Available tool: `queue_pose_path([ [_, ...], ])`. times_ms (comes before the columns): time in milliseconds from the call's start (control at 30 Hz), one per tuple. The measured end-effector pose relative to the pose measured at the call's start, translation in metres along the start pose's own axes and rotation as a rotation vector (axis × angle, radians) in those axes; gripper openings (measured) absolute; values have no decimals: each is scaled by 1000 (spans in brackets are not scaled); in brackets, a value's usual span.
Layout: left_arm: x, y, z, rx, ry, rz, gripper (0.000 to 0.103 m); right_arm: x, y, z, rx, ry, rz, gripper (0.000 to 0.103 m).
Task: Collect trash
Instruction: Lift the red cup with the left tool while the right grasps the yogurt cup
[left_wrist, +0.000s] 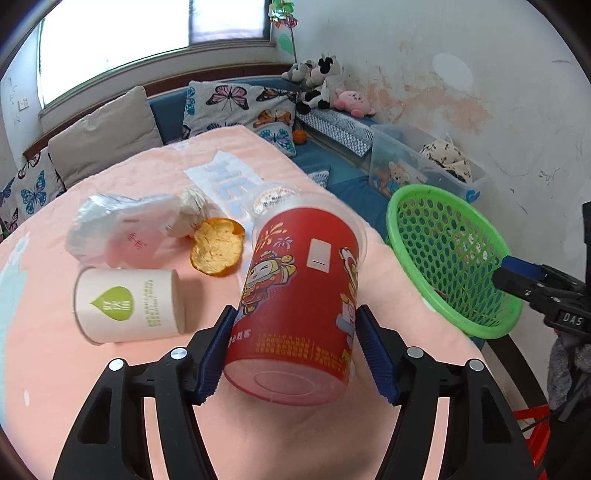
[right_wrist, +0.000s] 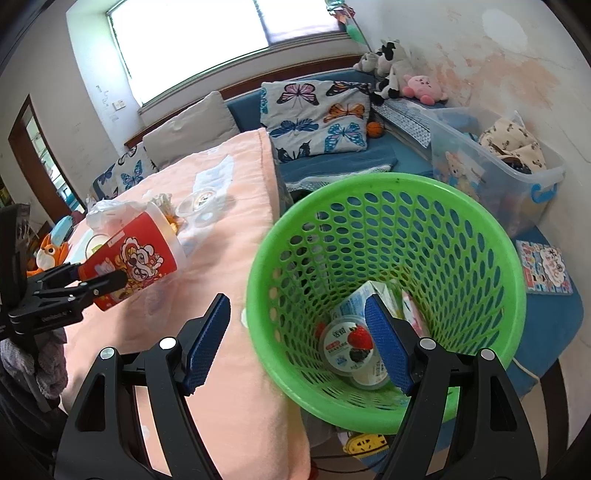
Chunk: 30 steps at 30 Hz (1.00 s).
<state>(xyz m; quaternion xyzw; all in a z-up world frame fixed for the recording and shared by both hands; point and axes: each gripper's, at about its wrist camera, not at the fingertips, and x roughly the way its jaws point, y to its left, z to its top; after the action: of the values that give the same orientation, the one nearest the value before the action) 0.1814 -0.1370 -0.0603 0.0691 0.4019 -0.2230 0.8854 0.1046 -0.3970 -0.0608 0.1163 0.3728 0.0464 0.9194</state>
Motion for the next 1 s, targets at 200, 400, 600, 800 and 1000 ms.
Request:
queue_pose_path([
  [200,-15,10,3,-14,-13,6,63,7,12,6,-27,9,18,75],
  [400,-32,21,2,-19,2,27,63,21,31,20,-72,15,54,75],
  [600,-46,28,-2,-28,26,23,63,42,61,40,-151,20,97,75],
  [800,-62,38,-9,-33,36,34,63,70,91,65,-229,28,147,75],
  [1000,-72,49,-14,-46,39,42,63,108,116,83,-296,57,169,75],
])
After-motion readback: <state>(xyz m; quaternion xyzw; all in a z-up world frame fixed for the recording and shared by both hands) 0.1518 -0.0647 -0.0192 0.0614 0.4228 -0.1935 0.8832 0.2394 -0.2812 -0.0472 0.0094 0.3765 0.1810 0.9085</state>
